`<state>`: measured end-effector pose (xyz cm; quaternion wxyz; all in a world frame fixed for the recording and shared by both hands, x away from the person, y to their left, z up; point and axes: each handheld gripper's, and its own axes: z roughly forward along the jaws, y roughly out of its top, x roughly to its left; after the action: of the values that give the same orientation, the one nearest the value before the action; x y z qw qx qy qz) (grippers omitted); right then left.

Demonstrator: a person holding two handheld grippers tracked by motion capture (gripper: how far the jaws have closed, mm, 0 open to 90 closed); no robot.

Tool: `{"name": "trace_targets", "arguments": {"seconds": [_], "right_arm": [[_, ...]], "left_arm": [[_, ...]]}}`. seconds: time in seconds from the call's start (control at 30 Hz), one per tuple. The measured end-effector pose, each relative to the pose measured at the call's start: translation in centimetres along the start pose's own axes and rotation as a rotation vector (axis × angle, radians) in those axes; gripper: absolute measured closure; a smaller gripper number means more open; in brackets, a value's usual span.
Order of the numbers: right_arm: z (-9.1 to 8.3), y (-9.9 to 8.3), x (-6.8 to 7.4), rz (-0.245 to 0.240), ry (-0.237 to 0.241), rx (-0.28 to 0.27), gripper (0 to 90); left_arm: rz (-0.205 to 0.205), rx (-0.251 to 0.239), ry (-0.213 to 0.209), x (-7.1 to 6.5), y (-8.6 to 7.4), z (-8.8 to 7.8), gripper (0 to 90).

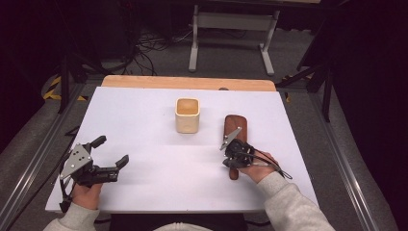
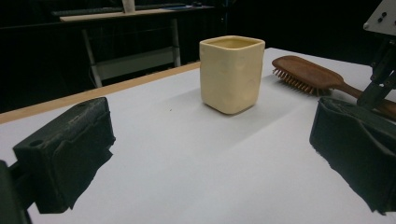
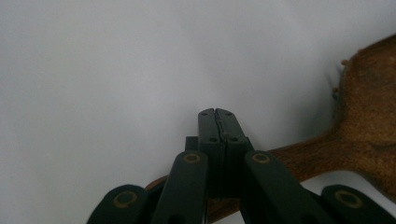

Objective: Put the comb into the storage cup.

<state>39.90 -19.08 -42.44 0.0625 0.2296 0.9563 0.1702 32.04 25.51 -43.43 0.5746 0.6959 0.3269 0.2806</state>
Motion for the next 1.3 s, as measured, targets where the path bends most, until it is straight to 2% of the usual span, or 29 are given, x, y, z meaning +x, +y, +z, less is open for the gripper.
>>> {"name": "trace_targets", "arguments": {"seconds": [0.4,0.73,0.87,1.1,1.3], "right_arm": [[-1.1,-2.7,-1.6,0.06,-0.053,0.014,89.7],[-1.7,-3.9,-2.9,0.102,-0.097,0.013,89.7],[-1.7,-4.2,-3.1,0.111,-0.108,0.013,89.7],[-1.9,-4.5,-3.4,0.127,-0.12,0.012,89.6],[-2.5,-4.4,-2.8,0.117,-0.114,-0.015,88.0]], "left_arm": [[-0.001,0.0,-0.005,0.0,-0.1,0.1,0.3],[0.0,-0.021,-0.005,0.0,-0.2,0.1,0.2],[0.006,-0.014,0.011,0.0,-0.2,0.1,0.2],[-0.001,-0.002,0.0,0.1,-0.1,0.1,0.3],[0.004,0.001,0.002,0.2,0.0,0.0,0.3]]}}
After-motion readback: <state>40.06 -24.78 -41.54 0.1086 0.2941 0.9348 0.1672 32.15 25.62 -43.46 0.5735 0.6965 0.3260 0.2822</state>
